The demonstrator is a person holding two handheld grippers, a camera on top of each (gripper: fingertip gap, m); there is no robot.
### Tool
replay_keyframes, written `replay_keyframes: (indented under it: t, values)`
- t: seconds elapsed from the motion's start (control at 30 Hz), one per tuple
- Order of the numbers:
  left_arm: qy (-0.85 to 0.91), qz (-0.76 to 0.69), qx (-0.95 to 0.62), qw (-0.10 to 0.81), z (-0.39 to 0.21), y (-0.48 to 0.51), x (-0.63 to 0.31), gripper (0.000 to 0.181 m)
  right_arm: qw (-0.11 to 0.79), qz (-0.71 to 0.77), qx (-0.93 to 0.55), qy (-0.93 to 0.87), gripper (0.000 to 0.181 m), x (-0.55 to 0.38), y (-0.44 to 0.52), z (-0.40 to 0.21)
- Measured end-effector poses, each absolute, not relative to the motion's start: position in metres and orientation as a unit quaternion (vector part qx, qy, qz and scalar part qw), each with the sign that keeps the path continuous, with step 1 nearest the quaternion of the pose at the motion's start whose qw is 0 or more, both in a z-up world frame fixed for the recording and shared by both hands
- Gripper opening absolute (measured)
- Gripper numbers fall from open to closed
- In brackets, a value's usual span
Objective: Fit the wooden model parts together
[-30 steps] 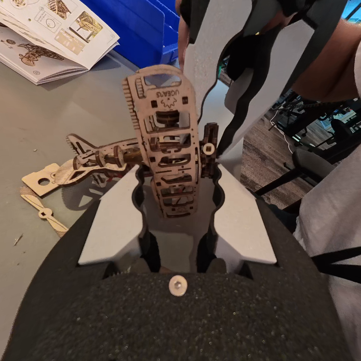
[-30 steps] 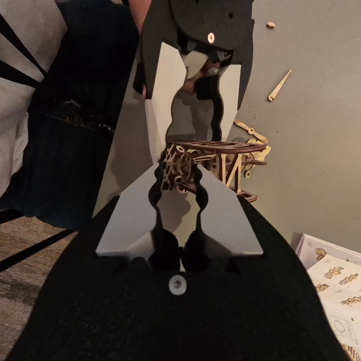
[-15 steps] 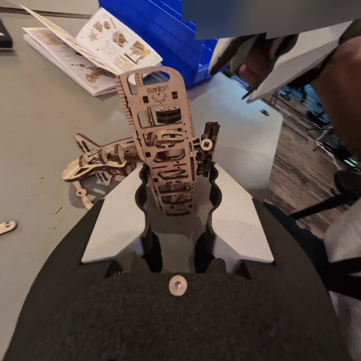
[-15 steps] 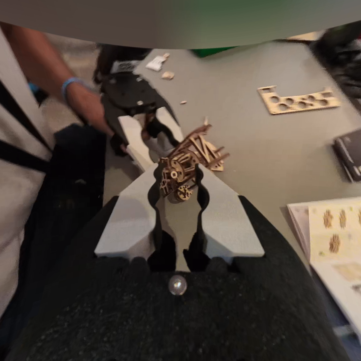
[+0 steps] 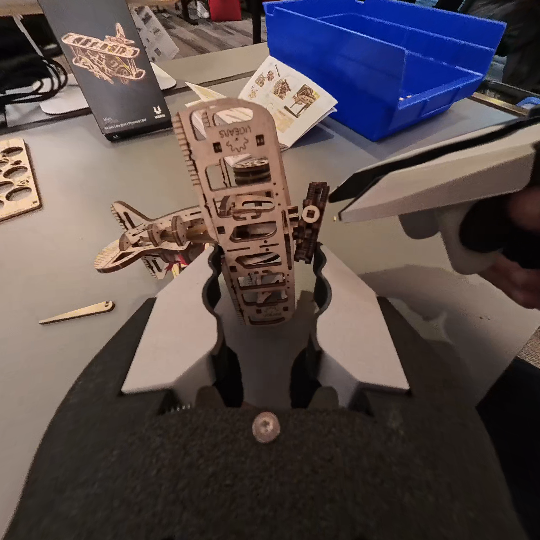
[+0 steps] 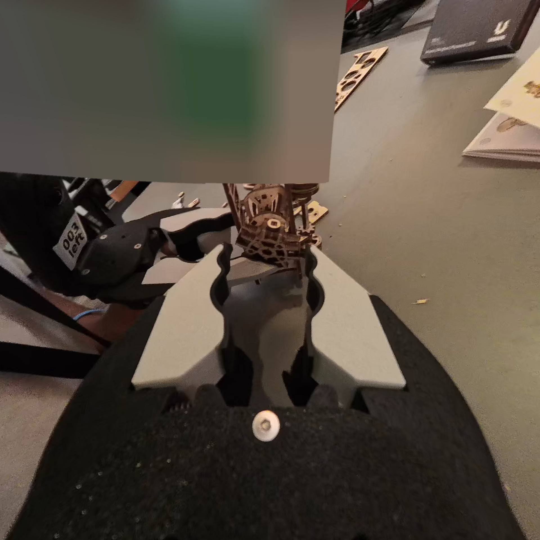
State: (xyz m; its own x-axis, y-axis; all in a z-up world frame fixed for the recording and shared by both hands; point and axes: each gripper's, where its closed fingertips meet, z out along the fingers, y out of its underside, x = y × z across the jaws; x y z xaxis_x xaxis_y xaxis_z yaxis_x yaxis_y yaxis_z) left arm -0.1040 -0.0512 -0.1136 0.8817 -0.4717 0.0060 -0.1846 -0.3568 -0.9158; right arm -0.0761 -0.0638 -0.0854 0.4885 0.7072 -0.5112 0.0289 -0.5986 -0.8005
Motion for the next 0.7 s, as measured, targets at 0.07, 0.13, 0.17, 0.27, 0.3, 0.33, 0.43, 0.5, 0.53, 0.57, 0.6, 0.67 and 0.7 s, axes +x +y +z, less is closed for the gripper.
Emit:
replay_keyframes:
  t: [0.07,0.13,0.17,0.27,0.3,0.33,0.43,0.5,0.53,0.57,0.6,0.67,0.7]
  values:
    - [0.213,-0.122,-0.809,0.534,-0.114,-0.051,-0.103,0.061,0.371,0.458,-0.77,-0.245,0.051,-0.08,-0.066,-0.088]
    - [0.218,-0.105,-0.808,0.537,-0.115,-0.05,-0.104,0.061,0.377,0.454,-0.769,-0.248,0.05,-0.082,-0.064,-0.09]
    - [0.218,-0.102,-0.808,0.537,-0.114,-0.05,-0.105,0.061,0.378,0.451,-0.769,-0.248,0.047,-0.082,-0.063,-0.09]
    - [0.226,-0.09,-0.805,0.542,-0.114,-0.051,-0.106,0.061,0.378,0.445,-0.773,-0.249,0.042,-0.083,-0.062,-0.092]
    - [0.233,-0.08,-0.802,0.545,-0.114,-0.051,-0.107,0.061,0.377,0.444,-0.773,-0.251,0.042,-0.083,-0.063,-0.093]
    - [0.242,-0.069,-0.797,0.549,-0.114,-0.051,-0.108,0.061,0.377,0.442,-0.772,-0.257,0.042,-0.084,-0.063,-0.093]
    - [0.26,-0.038,-0.785,0.561,-0.112,-0.049,-0.112,0.06,0.386,0.439,-0.769,-0.257,0.044,-0.086,-0.062,-0.093]
    - [0.263,-0.028,-0.784,0.562,-0.112,-0.048,-0.114,0.06,0.381,0.446,-0.771,-0.248,0.051,-0.09,-0.062,-0.096]
    - [0.266,-0.022,-0.784,0.561,-0.113,-0.048,-0.114,0.06,0.378,0.448,-0.772,-0.245,0.052,-0.091,-0.062,-0.098]
    - [0.27,-0.014,-0.781,0.563,-0.113,-0.048,-0.115,0.06,0.379,0.45,-0.772,-0.242,0.051,-0.091,-0.061,-0.098]
    - [0.277,-0.006,-0.774,0.569,-0.111,-0.048,-0.115,0.06,0.38,0.449,-0.771,-0.242,0.045,-0.09,-0.06,-0.097]
    - [0.297,0.011,-0.757,0.582,-0.107,-0.047,-0.115,0.06,0.381,0.453,-0.767,-0.248,0.045,-0.09,-0.059,-0.095]
    - [0.308,0.023,-0.749,0.586,-0.106,-0.046,-0.116,0.06,0.379,0.454,-0.766,-0.25,0.045,-0.091,-0.059,-0.096]
